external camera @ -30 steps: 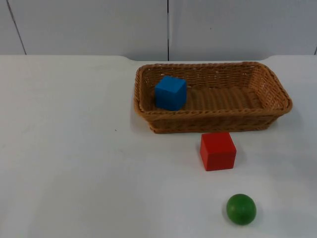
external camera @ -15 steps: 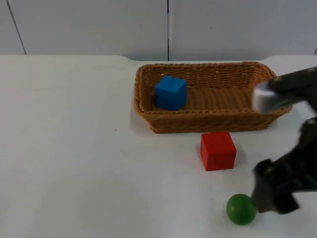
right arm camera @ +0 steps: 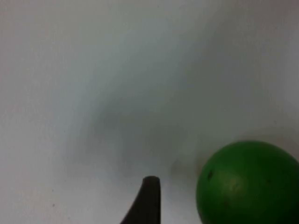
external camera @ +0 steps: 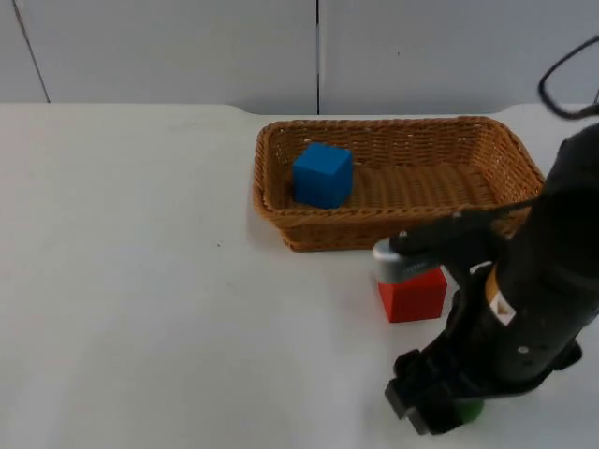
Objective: Place all geometric objects except the red cube into the basket.
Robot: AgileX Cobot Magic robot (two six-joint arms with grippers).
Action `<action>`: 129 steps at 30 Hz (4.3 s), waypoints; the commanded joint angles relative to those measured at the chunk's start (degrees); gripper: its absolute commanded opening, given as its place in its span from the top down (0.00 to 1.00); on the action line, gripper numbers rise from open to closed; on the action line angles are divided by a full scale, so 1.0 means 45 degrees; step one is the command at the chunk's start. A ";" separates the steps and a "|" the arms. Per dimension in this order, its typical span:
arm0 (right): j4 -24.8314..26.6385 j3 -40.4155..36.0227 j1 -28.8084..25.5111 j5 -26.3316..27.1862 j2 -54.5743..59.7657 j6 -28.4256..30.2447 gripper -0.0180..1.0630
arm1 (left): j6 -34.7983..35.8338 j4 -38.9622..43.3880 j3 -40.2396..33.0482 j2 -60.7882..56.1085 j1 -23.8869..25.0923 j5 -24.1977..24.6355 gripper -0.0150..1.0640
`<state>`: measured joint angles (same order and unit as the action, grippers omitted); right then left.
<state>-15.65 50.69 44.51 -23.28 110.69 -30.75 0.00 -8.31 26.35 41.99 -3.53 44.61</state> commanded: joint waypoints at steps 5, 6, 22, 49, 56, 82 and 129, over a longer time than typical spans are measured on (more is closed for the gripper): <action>-0.0204 0.0053 0.0052 0.0546 0.0635 -0.0113 0.51 | -0.0069 -0.0178 -0.0068 -0.0059 0.0051 -0.0085 0.01; -0.0325 0.0053 0.0052 0.0458 0.0566 -0.0113 0.65 | -0.0069 -0.0144 -0.0068 -0.0059 0.0051 -0.0085 0.01; -0.1009 0.0053 -0.0028 -0.2359 -0.5702 0.0018 0.99 | -0.0069 -0.0144 -0.0068 -0.0059 0.0051 -0.0085 0.01; 0.2198 0.4737 -0.5303 -0.4031 -0.2354 0.5751 0.99 | -0.0952 -0.0904 -0.0068 -0.0059 0.0051 -0.0224 0.01; 0.2198 0.8346 -0.5303 -0.4442 0.0811 0.6077 0.99 | -0.0952 -0.0932 -0.0068 -0.0059 0.0051 -0.0246 0.01; 0.2633 1.0938 -0.5278 -0.3856 0.4629 0.6329 0.28 | -0.0952 -0.1008 -0.0068 -0.0059 0.0051 -0.0446 0.01; 0.2745 0.0071 -0.5278 -0.3709 -1.3500 0.6357 0.27 | -0.2388 -0.1647 0.2332 -0.3314 0.0051 0.0589 0.01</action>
<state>-3.48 52.61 20.89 -40.34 52.38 -2.55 -10.49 -15.79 36.53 29.27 -3.53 47.20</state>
